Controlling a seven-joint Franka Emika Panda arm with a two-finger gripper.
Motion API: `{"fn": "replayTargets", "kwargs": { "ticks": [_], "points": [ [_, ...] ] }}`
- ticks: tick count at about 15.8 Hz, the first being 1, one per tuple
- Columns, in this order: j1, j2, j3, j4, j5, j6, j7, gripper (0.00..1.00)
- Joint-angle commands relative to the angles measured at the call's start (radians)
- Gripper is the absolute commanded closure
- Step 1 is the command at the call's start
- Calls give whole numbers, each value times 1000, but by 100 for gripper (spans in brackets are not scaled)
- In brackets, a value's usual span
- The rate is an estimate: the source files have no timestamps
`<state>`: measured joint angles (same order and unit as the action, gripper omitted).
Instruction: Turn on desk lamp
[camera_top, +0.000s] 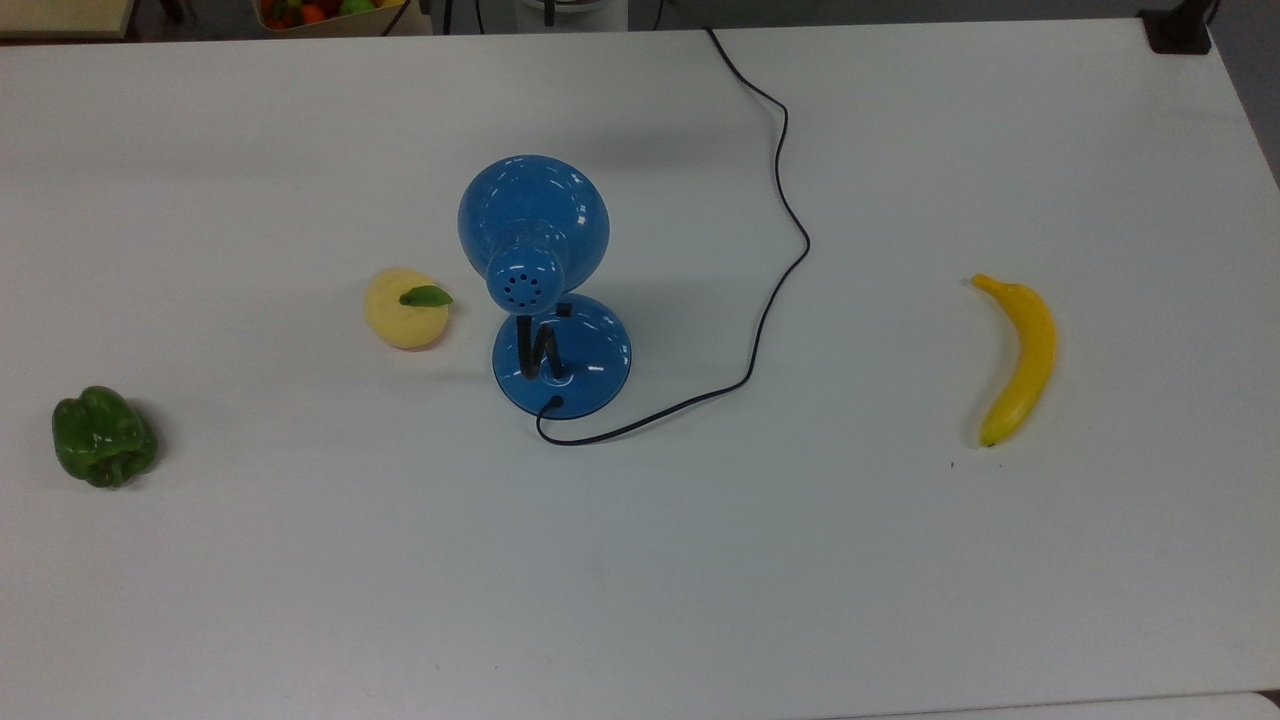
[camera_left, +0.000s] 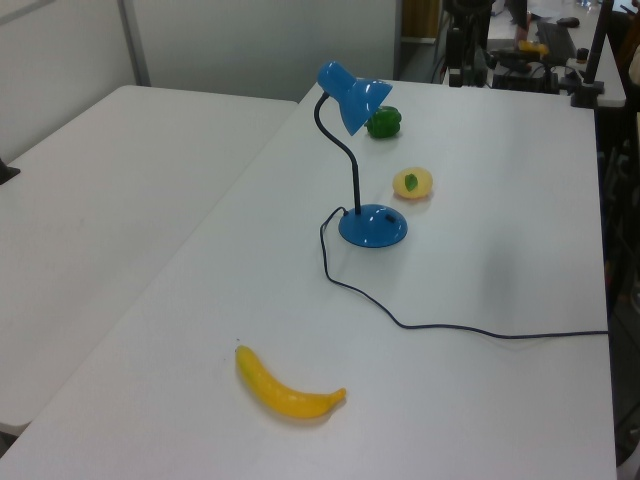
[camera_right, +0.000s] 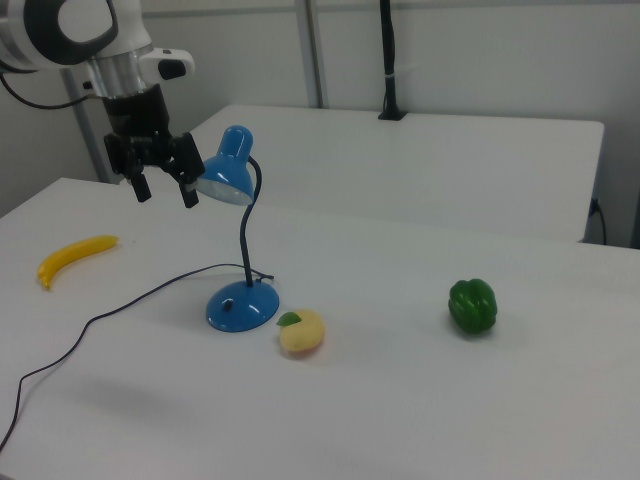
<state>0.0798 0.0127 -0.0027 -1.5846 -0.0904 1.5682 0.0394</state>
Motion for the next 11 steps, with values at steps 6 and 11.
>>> {"fn": "replayTargets", "kwargs": {
  "ticks": [6, 11],
  "points": [
    [-2, -10, -2, -9, 43, -10, 17, 0],
    [-2, -8, -2, -9, 43, -10, 14, 11]
  ]
}}
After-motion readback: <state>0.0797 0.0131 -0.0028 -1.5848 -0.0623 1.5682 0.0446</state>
